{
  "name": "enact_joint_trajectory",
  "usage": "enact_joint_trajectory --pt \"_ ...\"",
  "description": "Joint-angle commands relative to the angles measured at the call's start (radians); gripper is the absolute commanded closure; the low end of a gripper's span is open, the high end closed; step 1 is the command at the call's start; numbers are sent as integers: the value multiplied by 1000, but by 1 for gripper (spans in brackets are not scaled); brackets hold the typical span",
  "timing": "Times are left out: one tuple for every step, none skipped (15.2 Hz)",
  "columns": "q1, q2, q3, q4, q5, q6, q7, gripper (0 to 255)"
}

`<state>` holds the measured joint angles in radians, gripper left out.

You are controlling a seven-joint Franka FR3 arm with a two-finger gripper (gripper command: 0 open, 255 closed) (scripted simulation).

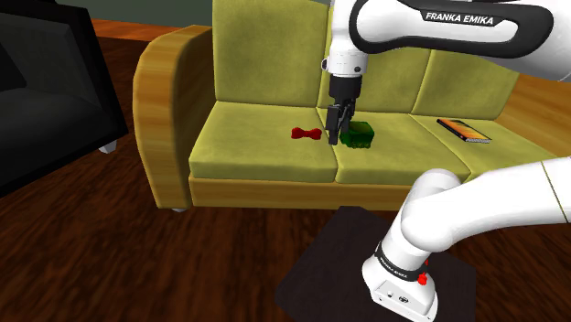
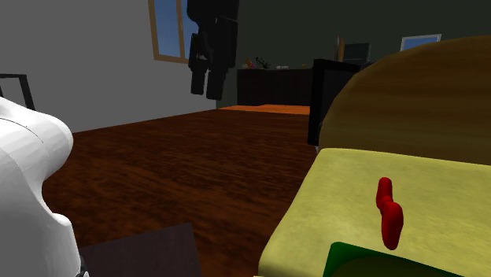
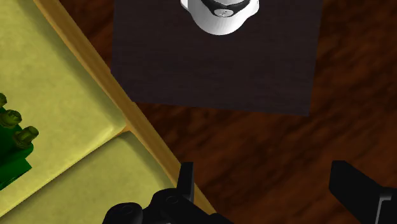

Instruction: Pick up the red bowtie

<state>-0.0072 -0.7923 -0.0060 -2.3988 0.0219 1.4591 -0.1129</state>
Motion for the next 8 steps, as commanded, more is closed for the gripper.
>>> enact_joint_trajectory --pt "0 0 0 0 0 0 0 0" --pt "0 14 -22 -5 -19 22 -42 0" --pt "1 30 -44 -8 -38 45 -83 0" --pt "2 48 -66 -9 -56 69 -124 0" --pt "3 67 -88 -8 -73 93 -164 0" --pt "4 88 -110 -7 -88 117 -205 0" --pt "6 111 -131 -3 -103 142 -244 0" --pt "8 136 -153 2 -116 166 -284 0"
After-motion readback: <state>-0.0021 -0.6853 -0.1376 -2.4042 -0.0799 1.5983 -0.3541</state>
